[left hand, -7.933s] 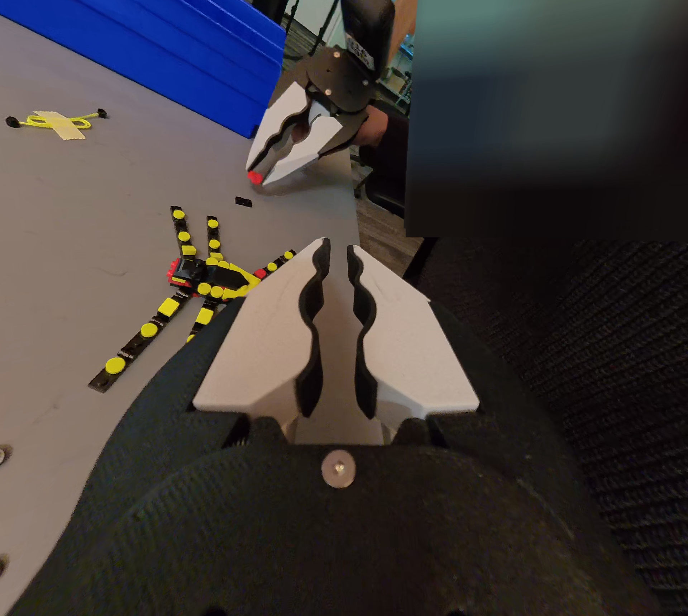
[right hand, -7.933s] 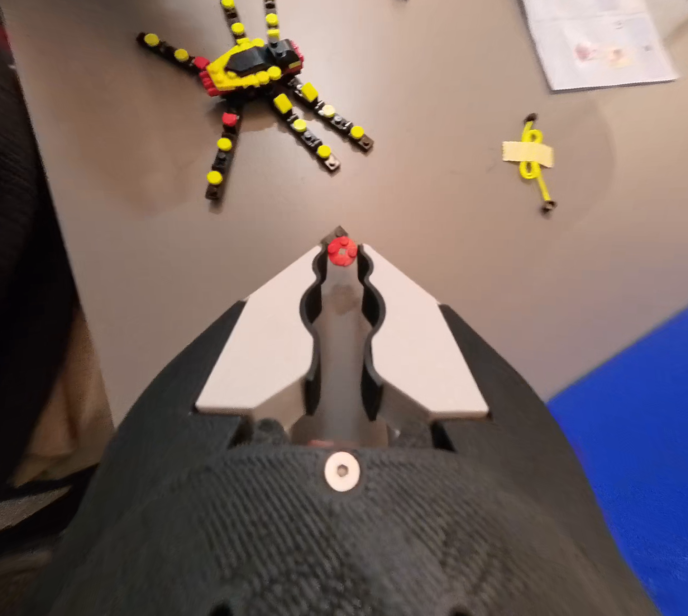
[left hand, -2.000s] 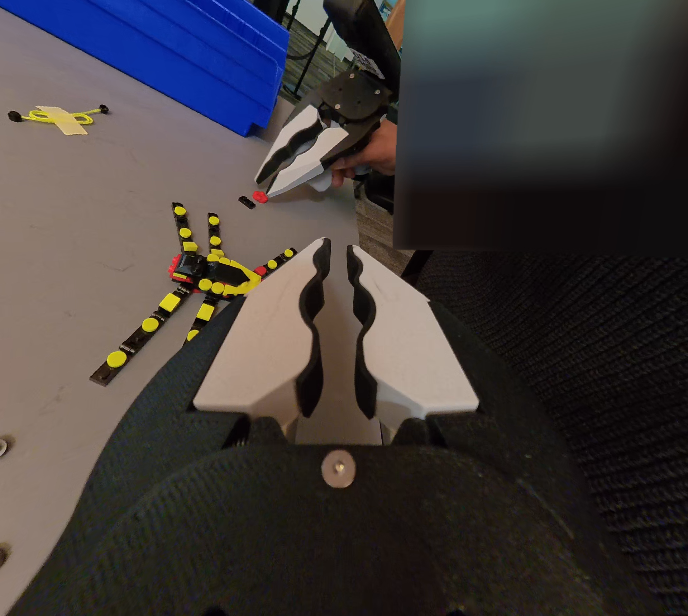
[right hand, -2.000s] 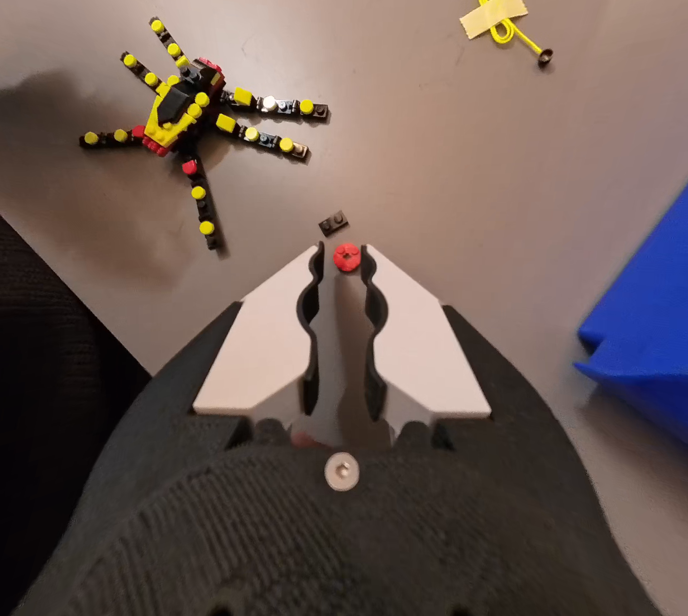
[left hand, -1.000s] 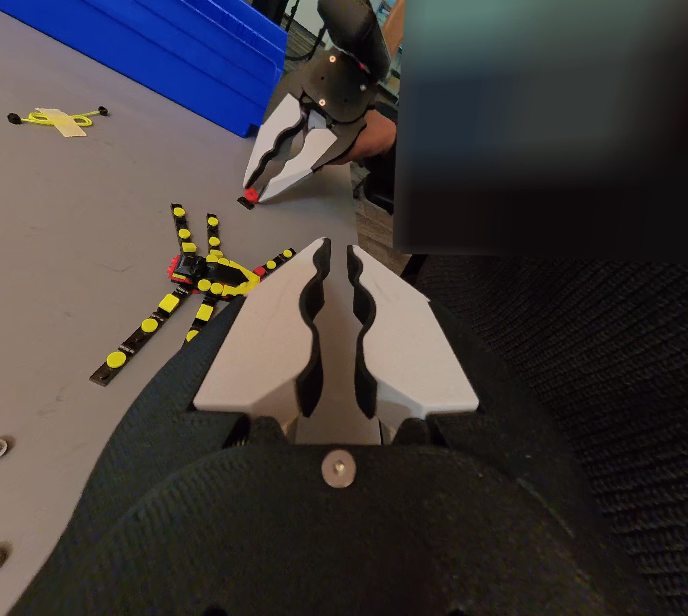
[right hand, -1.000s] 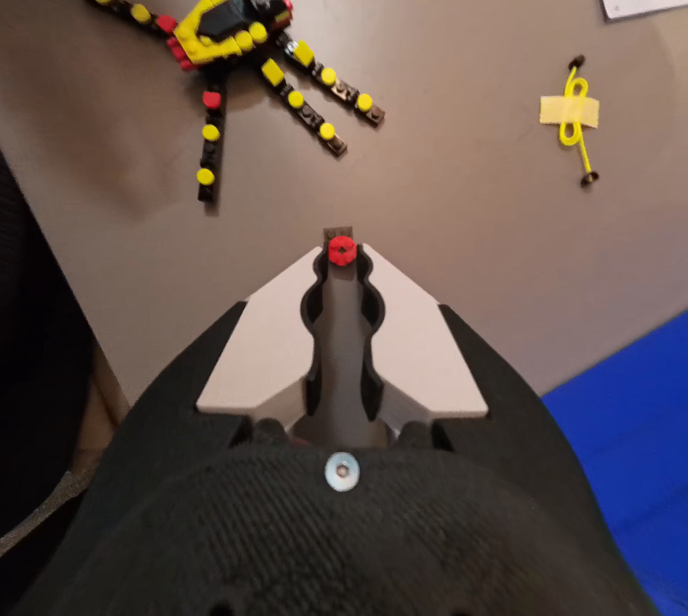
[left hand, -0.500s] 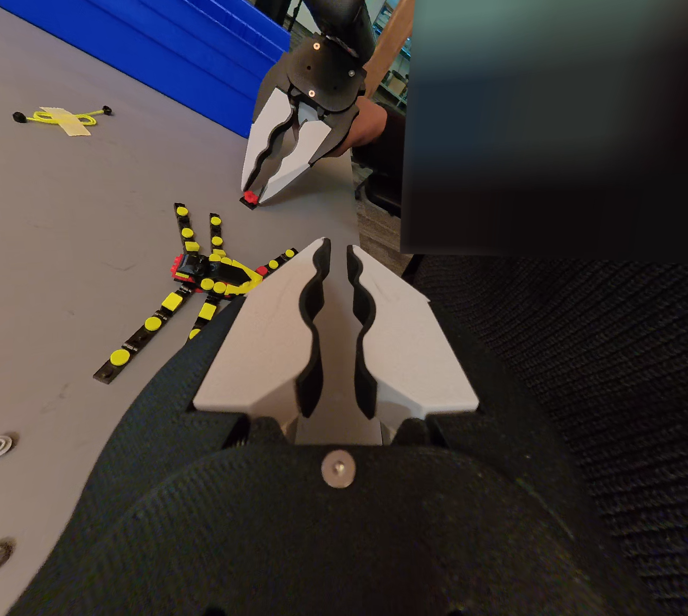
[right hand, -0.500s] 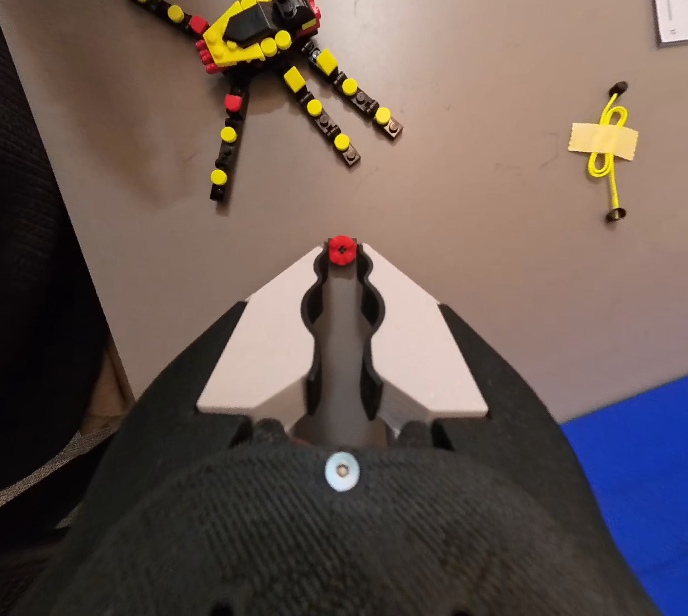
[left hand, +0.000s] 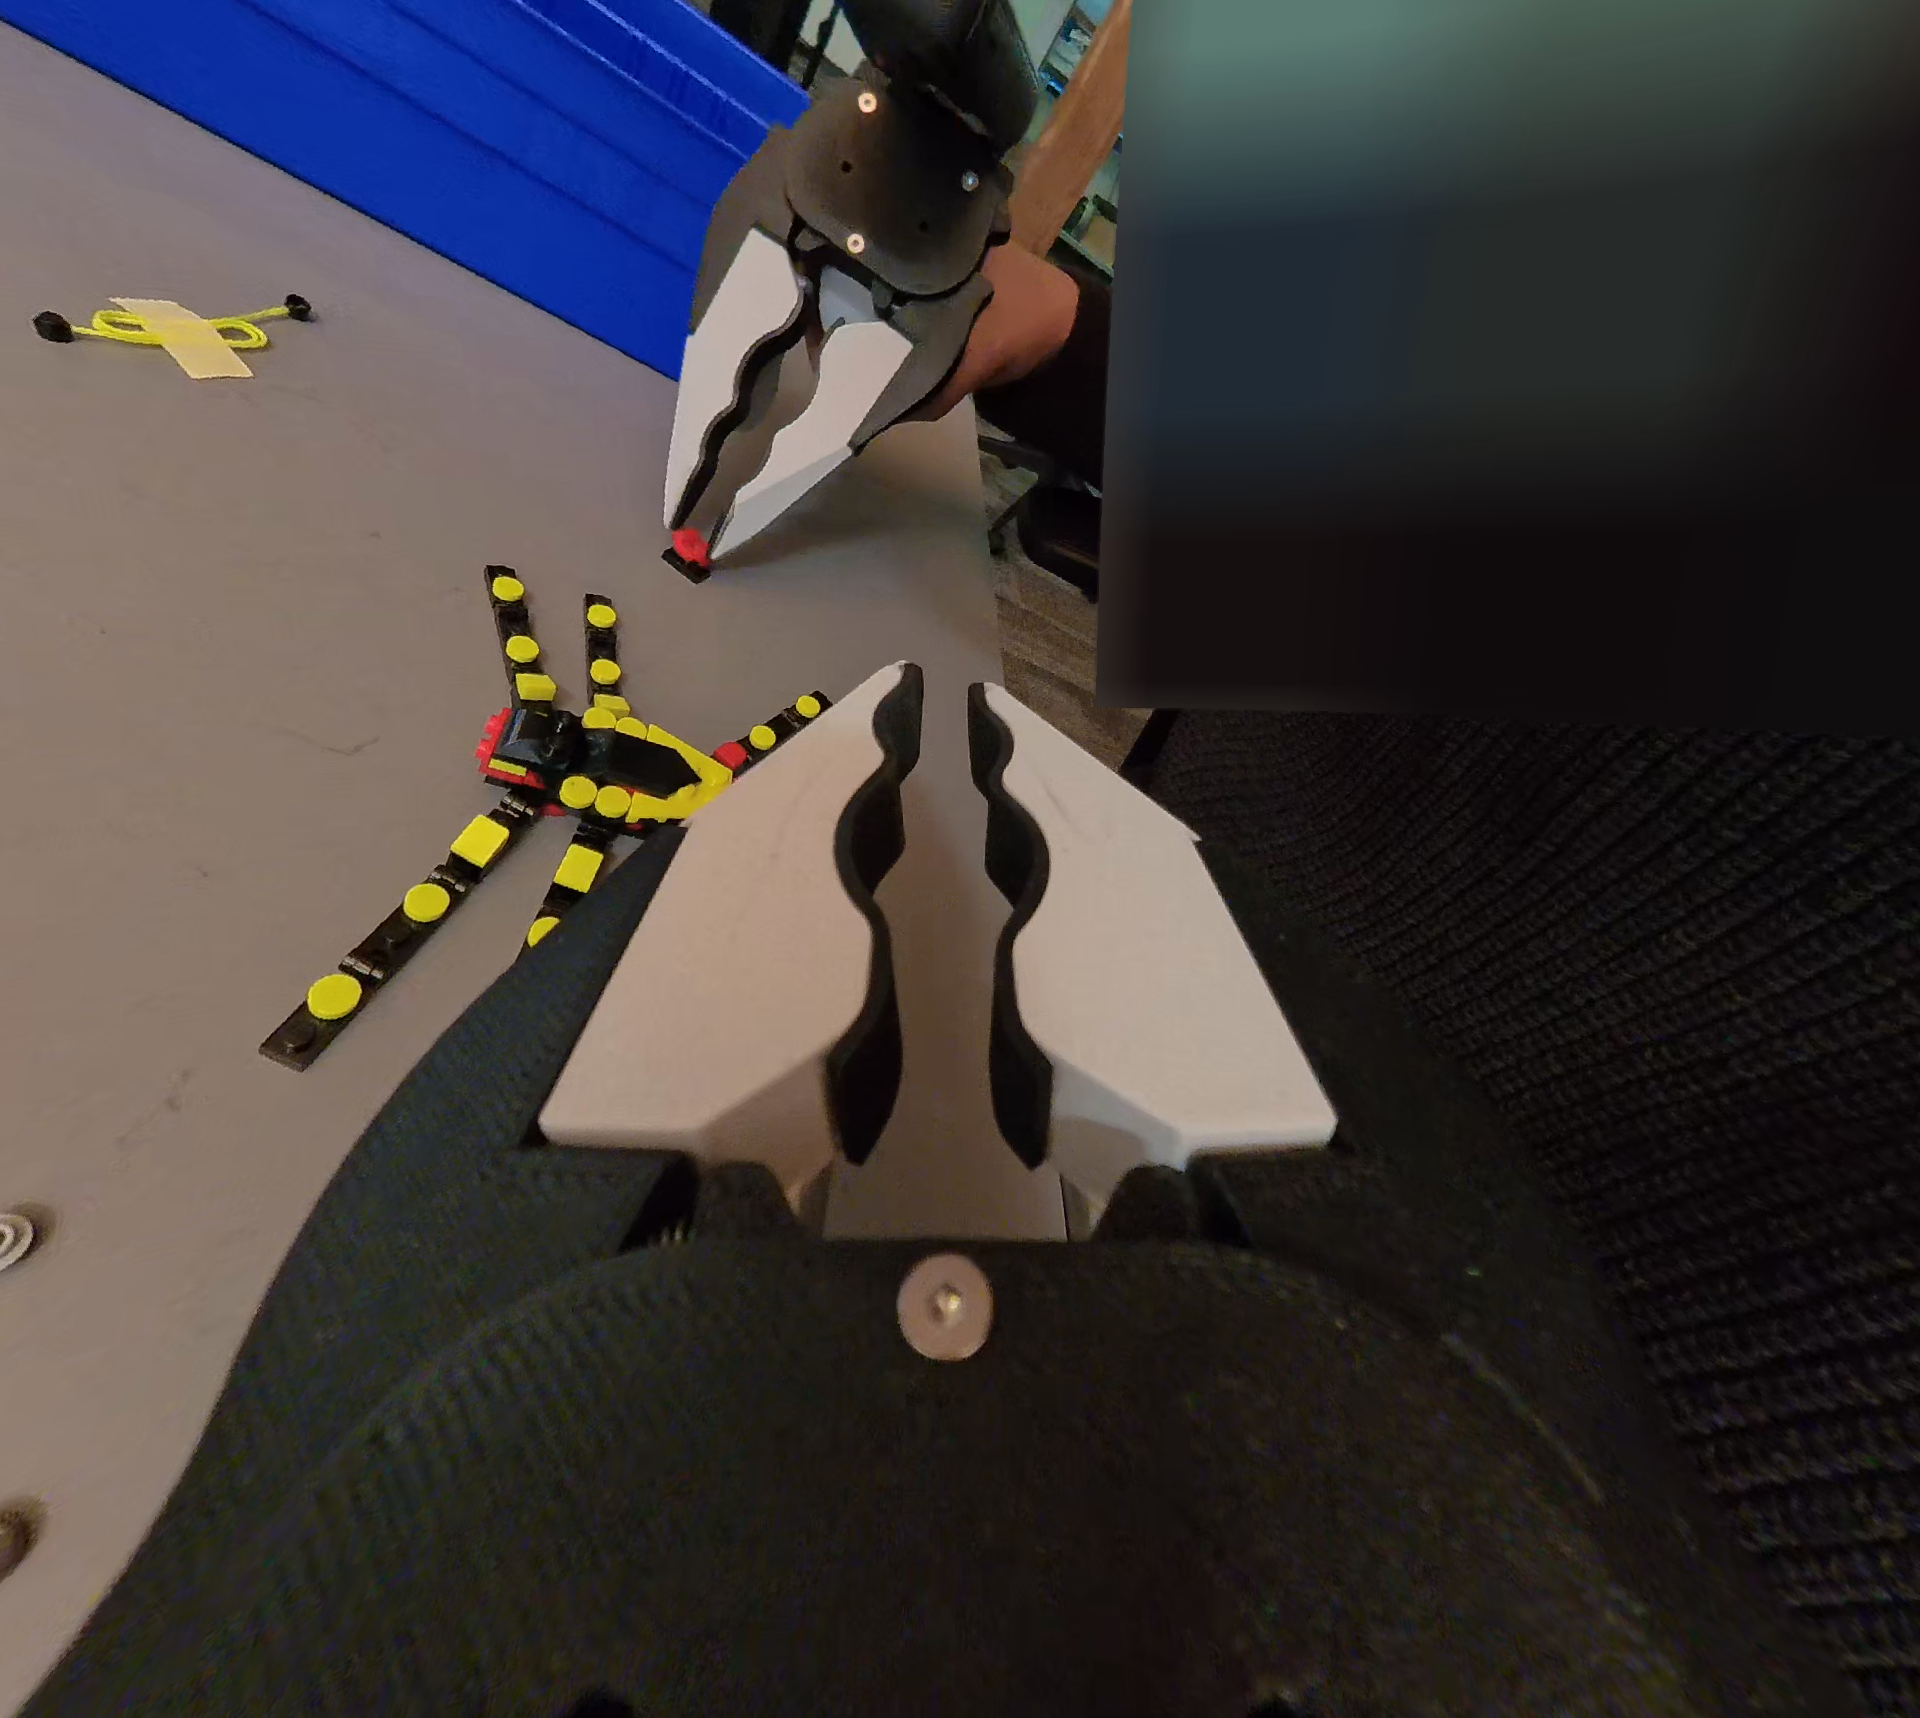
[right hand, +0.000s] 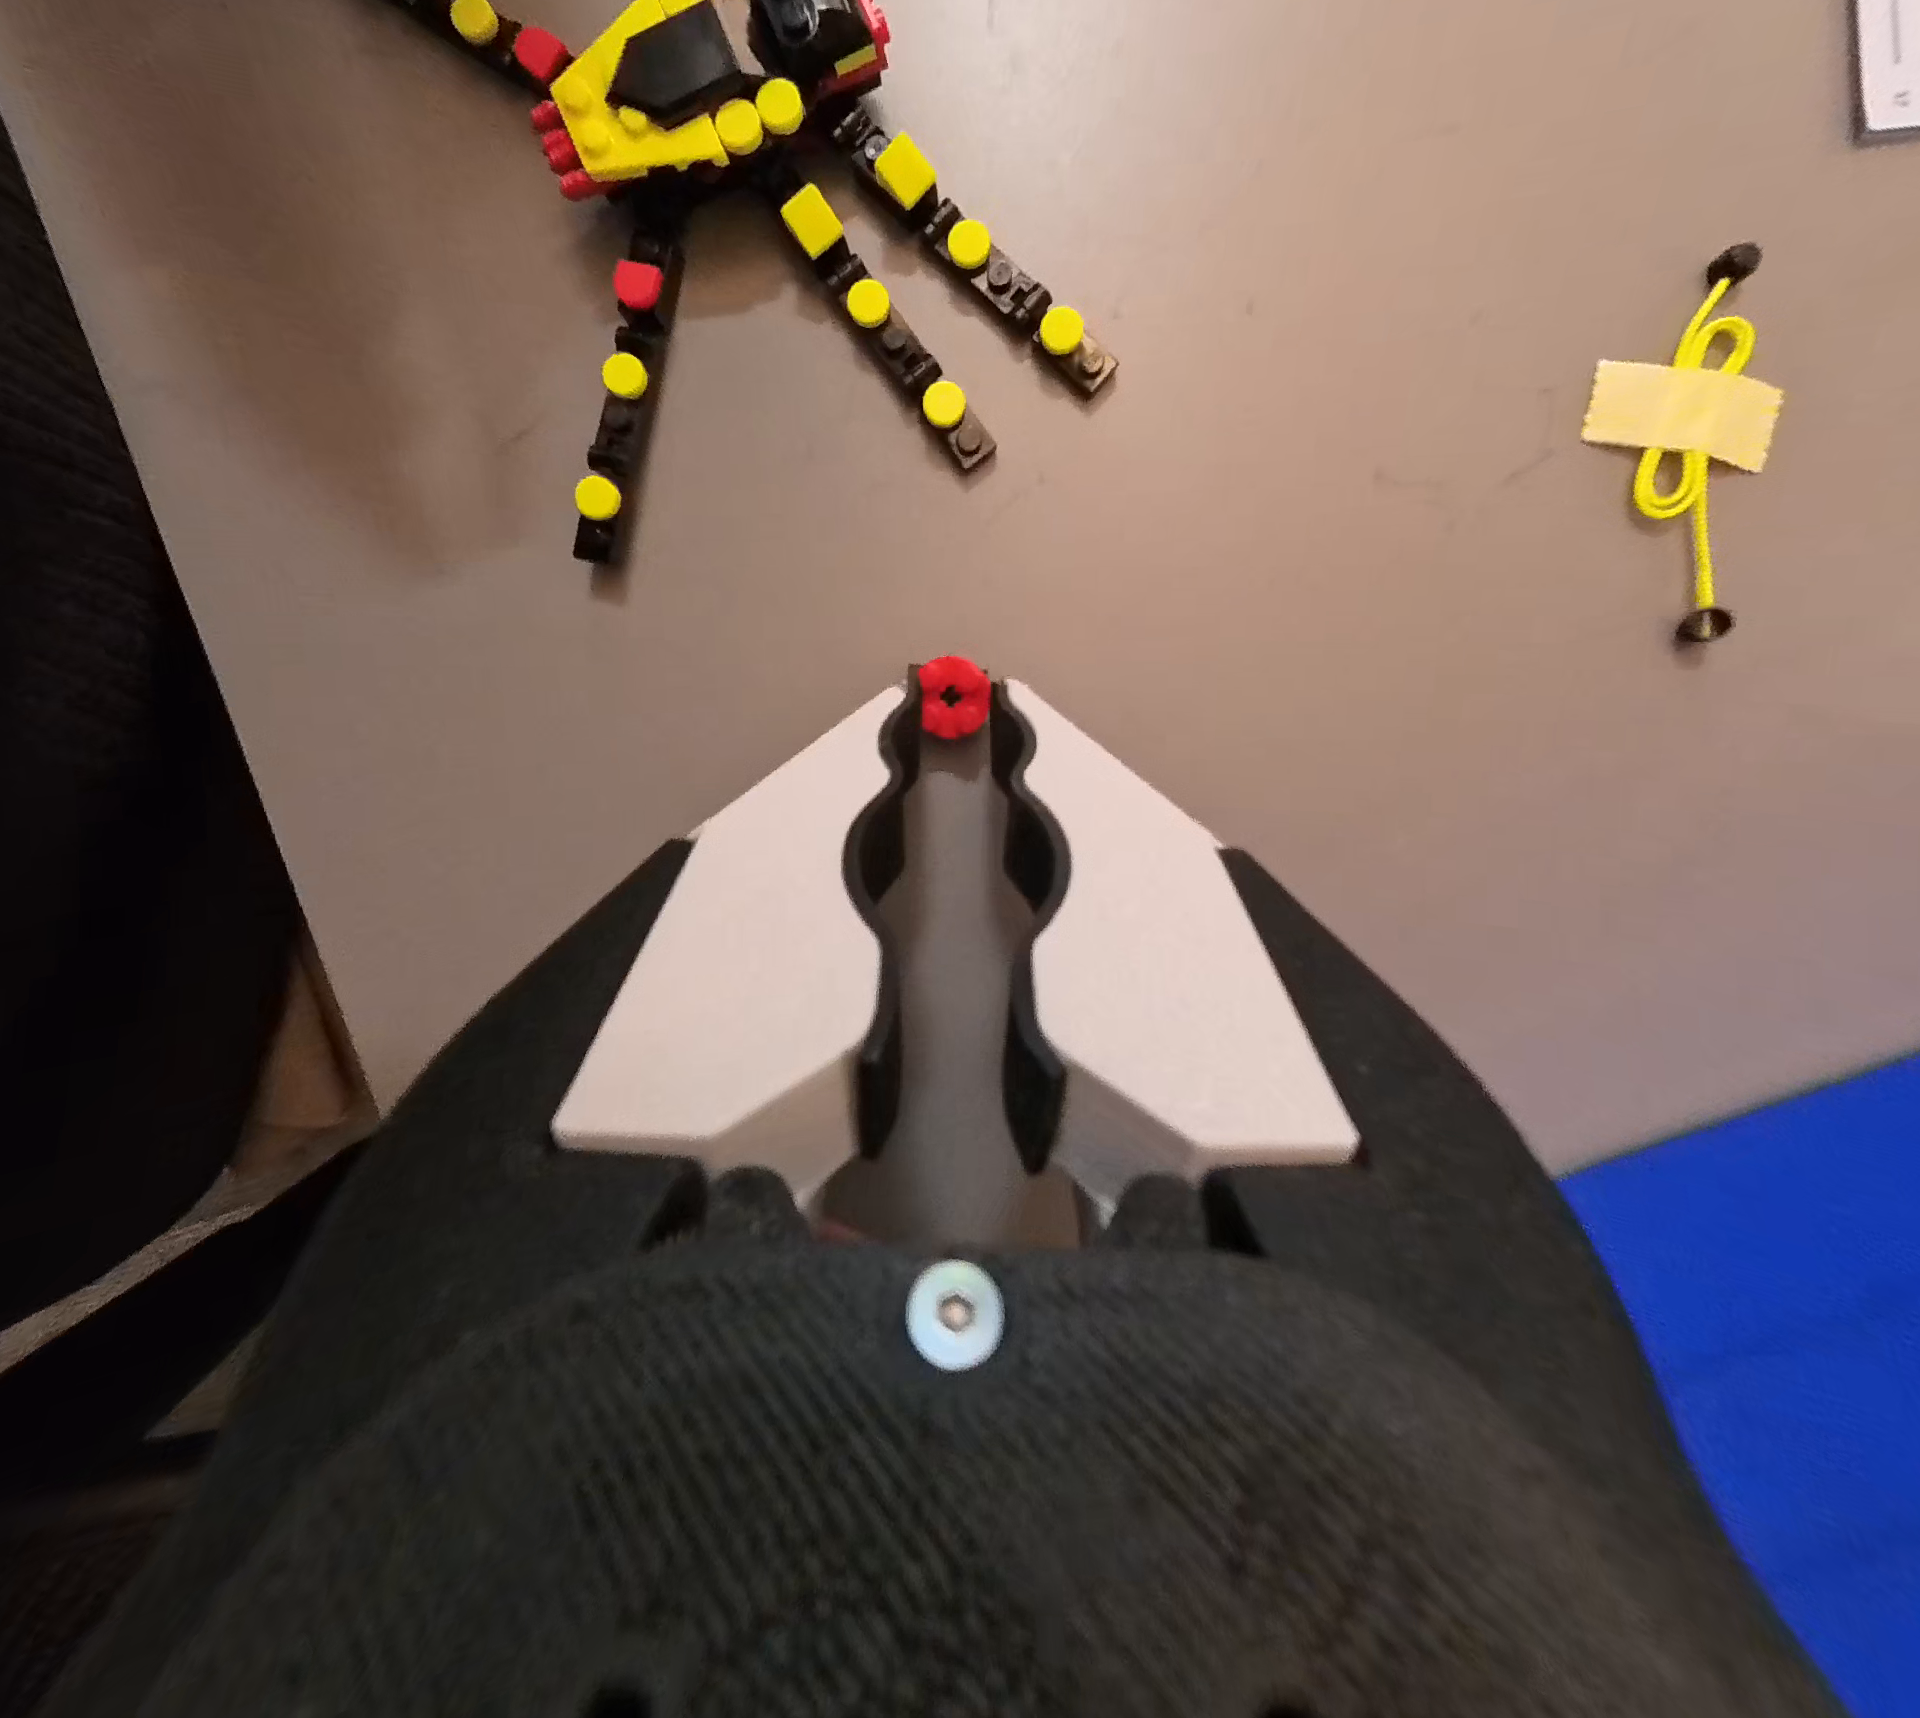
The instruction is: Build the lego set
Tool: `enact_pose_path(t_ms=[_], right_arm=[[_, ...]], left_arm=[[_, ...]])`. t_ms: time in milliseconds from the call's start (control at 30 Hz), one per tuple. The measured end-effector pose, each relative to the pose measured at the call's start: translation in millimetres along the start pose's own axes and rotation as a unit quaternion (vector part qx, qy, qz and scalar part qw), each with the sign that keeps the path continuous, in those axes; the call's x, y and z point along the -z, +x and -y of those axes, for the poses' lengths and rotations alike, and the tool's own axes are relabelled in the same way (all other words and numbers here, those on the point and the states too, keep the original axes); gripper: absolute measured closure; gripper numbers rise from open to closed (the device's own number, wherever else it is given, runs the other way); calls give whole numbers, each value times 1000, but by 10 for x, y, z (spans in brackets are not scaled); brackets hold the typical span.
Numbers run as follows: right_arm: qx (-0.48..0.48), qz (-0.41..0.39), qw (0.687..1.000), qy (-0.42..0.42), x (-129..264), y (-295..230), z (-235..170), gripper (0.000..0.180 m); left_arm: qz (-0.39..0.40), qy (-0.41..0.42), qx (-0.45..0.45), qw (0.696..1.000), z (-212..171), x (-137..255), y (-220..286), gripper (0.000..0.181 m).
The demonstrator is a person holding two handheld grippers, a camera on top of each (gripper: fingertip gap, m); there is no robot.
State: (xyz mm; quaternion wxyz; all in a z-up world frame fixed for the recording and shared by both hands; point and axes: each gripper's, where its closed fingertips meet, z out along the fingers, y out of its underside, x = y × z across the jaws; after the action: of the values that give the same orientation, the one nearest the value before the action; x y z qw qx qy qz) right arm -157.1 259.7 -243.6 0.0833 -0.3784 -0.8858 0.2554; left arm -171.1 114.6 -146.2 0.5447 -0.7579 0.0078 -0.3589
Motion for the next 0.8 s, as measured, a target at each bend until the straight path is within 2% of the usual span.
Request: enact_pose_path(t_ms=[800], right_arm=[[-47, 62, 996, -42, -28, -1, -9, 168]], left_arm=[[0, 1, 2, 1000, 1, 5, -8, 175]])
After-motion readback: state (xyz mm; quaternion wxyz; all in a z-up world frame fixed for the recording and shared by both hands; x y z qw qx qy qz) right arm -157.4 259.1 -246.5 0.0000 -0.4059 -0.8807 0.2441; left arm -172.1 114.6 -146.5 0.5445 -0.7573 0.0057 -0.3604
